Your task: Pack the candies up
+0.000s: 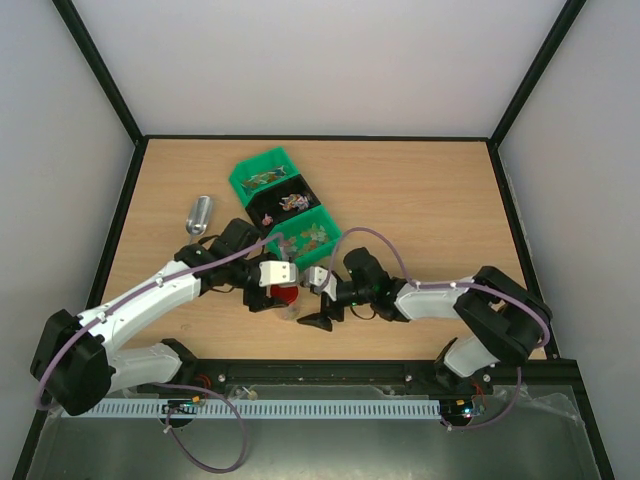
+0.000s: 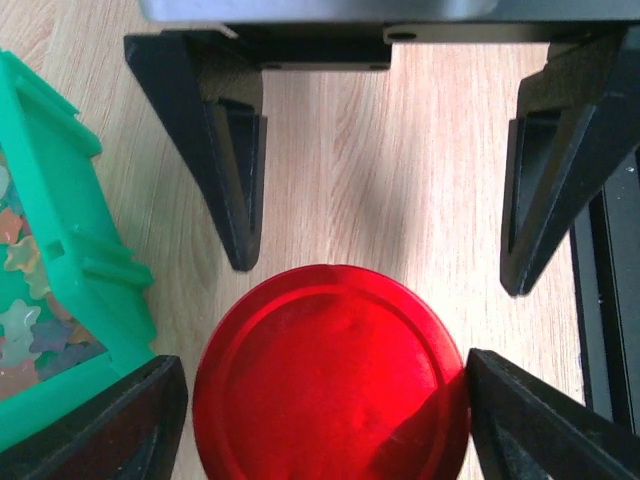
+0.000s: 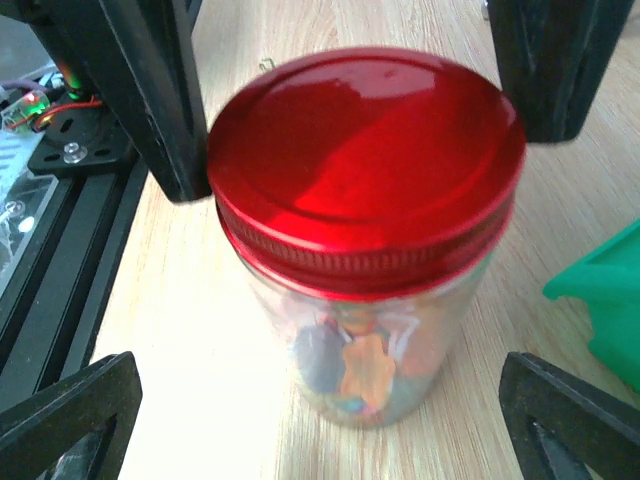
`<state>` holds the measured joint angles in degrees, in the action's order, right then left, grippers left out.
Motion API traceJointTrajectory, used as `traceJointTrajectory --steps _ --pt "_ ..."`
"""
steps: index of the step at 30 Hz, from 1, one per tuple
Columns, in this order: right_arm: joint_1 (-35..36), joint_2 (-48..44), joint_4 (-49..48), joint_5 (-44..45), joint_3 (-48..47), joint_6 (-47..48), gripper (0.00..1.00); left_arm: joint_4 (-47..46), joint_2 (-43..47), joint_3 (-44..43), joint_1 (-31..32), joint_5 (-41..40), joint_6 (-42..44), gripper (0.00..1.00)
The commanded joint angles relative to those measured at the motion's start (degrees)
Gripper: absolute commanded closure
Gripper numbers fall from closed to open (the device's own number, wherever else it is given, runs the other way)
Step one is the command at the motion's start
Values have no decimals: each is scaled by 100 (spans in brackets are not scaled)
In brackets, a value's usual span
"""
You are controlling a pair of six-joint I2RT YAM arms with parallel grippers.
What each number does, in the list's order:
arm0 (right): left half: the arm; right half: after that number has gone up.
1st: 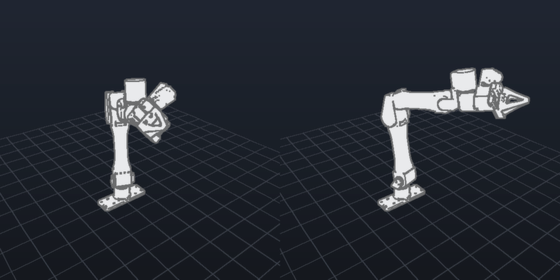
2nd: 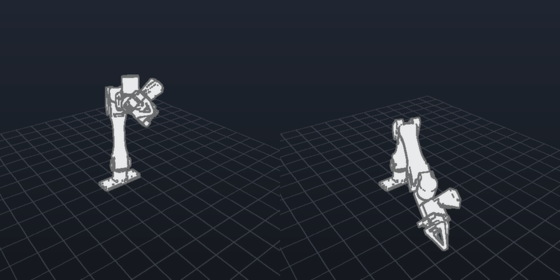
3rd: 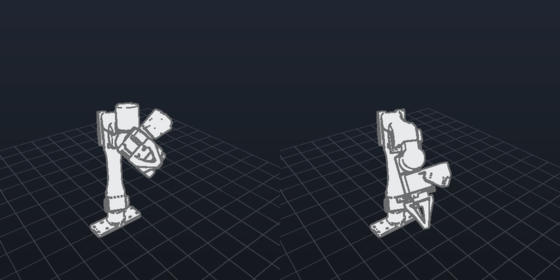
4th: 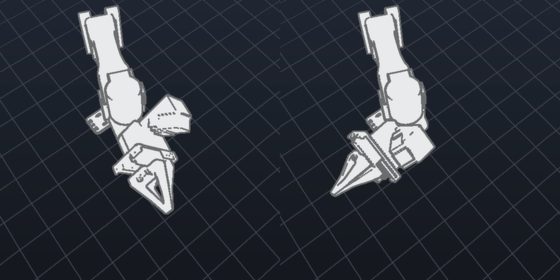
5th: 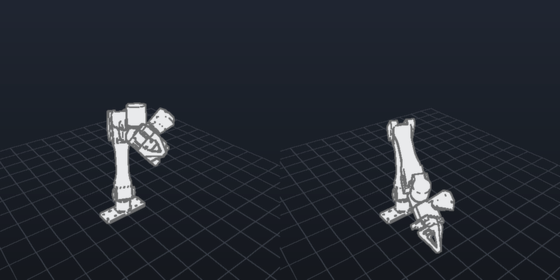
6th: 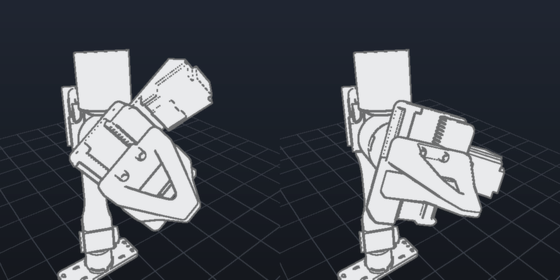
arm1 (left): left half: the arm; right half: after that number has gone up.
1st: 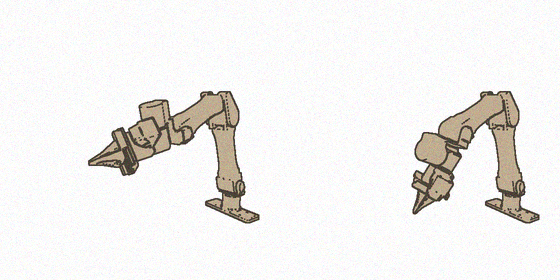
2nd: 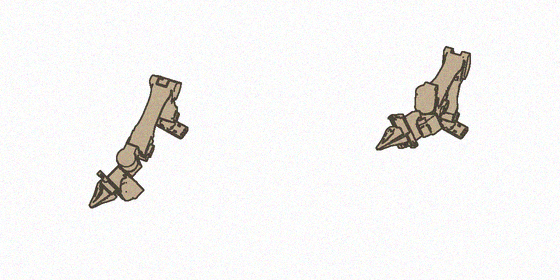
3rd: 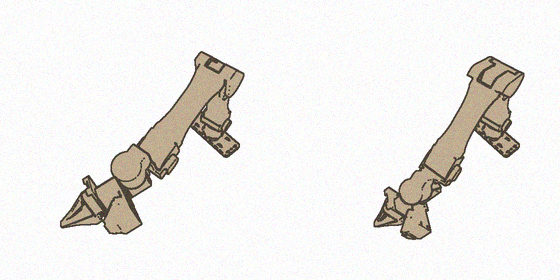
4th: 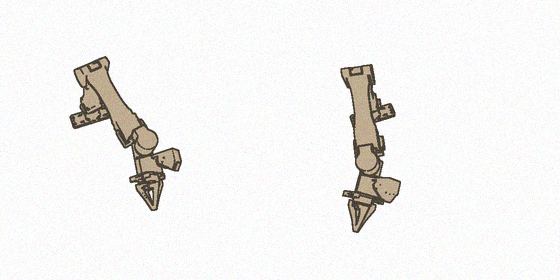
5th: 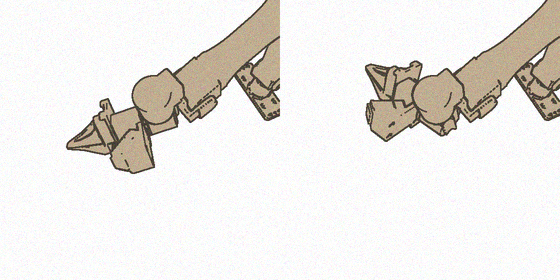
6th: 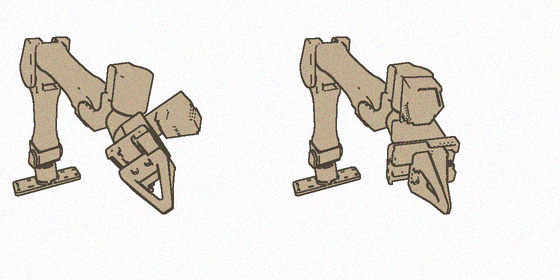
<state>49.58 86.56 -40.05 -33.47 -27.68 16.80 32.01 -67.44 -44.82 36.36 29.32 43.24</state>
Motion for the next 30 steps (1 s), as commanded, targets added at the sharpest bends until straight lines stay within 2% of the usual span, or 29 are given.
traceJointTrajectory --steps 1,4,5,6,12,21,30 --pt "-174 -294 941 -99 -114 270 2 -65 94 2 8 -124 -23 20" --pt "-256 -419 1133 -56 -149 285 2 -6 144 -63 -24 -95 -22 11" --pt "-282 -467 1204 -45 -173 299 1 9 170 -85 -31 -61 -15 2" --pt "-297 -504 1305 -44 -214 320 1 37 192 -111 -32 -27 -13 1" --pt "-332 -693 2429 -99 -653 625 1 291 299 -363 -51 146 -52 1" --pt "-347 -1301 4075 53 -1132 1002 1 1249 527 -857 -357 758 305 0" --pt "-731 -1840 4778 414 -2161 378 1 1055 579 -1608 -1042 669 -683 0"
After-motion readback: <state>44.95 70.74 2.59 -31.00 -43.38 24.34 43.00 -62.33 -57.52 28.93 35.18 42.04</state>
